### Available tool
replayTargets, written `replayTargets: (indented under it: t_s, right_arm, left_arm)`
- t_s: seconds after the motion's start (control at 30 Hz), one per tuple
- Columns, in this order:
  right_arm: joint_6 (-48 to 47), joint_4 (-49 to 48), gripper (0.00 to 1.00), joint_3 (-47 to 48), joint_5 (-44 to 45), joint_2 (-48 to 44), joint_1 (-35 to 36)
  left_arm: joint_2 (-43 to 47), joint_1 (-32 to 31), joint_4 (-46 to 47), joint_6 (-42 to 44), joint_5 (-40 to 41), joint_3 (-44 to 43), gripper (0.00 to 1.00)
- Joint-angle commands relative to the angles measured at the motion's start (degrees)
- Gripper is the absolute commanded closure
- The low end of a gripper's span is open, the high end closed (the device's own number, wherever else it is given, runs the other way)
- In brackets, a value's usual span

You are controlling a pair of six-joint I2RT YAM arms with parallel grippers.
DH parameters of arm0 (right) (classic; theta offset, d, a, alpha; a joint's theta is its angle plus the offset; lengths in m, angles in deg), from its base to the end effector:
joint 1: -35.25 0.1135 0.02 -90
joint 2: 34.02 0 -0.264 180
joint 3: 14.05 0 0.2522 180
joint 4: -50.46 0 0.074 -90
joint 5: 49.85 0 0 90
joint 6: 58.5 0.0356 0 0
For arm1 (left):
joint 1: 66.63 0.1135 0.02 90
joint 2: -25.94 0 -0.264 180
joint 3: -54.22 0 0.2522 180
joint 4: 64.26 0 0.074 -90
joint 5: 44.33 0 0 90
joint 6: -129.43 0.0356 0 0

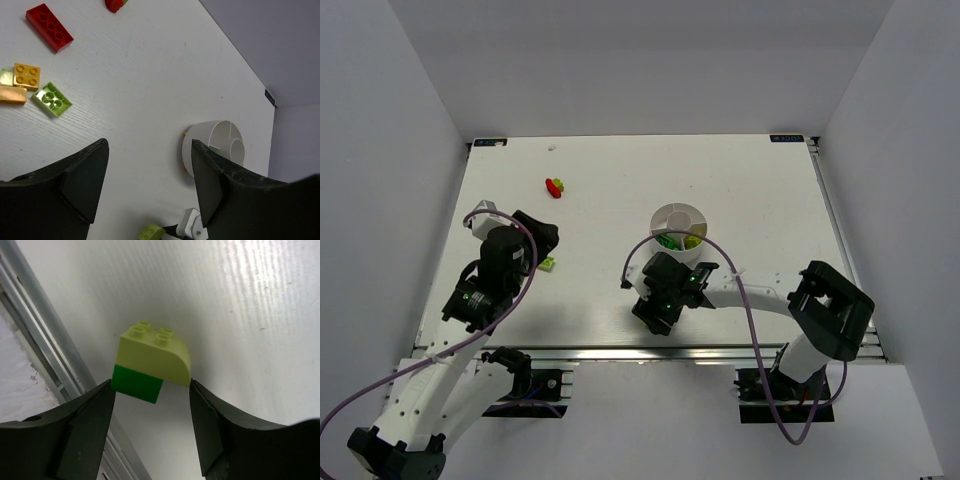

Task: Sort the legos into containers by color

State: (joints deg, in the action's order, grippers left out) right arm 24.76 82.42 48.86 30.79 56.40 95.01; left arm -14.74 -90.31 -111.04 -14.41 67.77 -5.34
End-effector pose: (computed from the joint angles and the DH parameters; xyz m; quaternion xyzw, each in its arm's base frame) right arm 0.1466 0.2630 0.1670 -0.5451 0.7923 0.1876 0.1997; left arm 0.1455 -0.0492 0.3171 -0.3142 0.7862 -0.1889 0.4975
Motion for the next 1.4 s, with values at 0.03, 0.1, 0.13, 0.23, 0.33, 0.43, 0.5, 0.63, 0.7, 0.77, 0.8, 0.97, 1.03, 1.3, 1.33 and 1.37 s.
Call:
replayTargets:
  t_s: [0.03,0.1,0.13,0.23,0.33,0.43,0.5,0.63,0.7,0.77,0.8,0.97,1.03,1.3,1.33,1.37]
  right_arm:
    - [2.61,-1.94,0.35,2.36,3.56,0.64,0.35]
    - [2.88,-2.37,0.36,2.53,3.65,0.73,0.35]
    - [2.96,-2.55,0.36,2.80,3.57,0.91,0.35]
    - [3.23,-2.73,0.38,3.50,3.83,1.43,0.35]
    - [3.49,-2.99,0.41,4.03,4.35,1.96,0.35]
    - [3.49,-3.87,0.42,4.64,4.44,2.22,0.35]
    - [3.58,-4.48,0.43,4.91,4.53,2.49,0.35]
    - [3.32,-5.80,0.48,5.35,4.62,2.75,0.35]
    - [3.23,-5.80,0.52,5.61,4.62,3.01,0.35]
    - [2.53,-5.72,0.56,5.52,4.27,2.84,0.35]
    - [2.35,-5.80,0.56,5.00,4.09,2.49,0.35]
    - [0.25,-5.89,0.55,3.15,3.04,0.82,0.35]
    - [-0.20,-5.89,0.51,2.63,2.34,0.56,0.35]
    - [-2.22,-5.80,0.44,2.01,0.75,0.82,0.35]
    - [-2.40,-5.72,0.44,2.09,0.67,0.99,0.35]
    - [-2.75,-5.54,0.44,2.01,0.66,1.17,0.26]
  left_arm:
    - [-0.36,0.39,-0.03,0.49,1.09,-1.66,0.24]
    - [-0.45,0.39,0.14,0.49,1.01,-1.57,0.24]
    - [-0.45,0.39,0.06,0.49,1.01,-1.48,0.23]
    - [-0.45,0.39,0.06,0.49,1.09,-1.31,0.23]
    - [-0.62,0.39,0.23,0.49,1.09,-1.40,0.23]
    - [-0.62,0.39,0.23,0.49,1.18,-1.31,0.23]
    - [-0.80,0.39,0.32,0.49,1.27,-1.31,0.23]
    - [-1.15,0.39,0.49,0.58,1.18,-1.40,0.23]
    - [-1.50,0.39,0.50,0.67,1.10,-1.48,0.23]
    - [-1.76,0.39,0.67,0.76,1.10,-1.75,0.23]
    - [-1.85,0.39,0.67,0.85,1.09,-1.83,0.23]
    - [-2.38,0.39,1.55,0.85,0.83,-1.57,0.23]
    - [-2.82,0.39,1.90,0.93,0.39,-1.57,0.23]
    - [-3.70,0.39,2.52,1.29,0.04,-1.75,0.22]
    - [-3.70,0.39,2.52,1.29,0.04,-1.75,0.22]
    - [-3.70,0.39,2.43,1.29,0.04,-1.75,0.22]
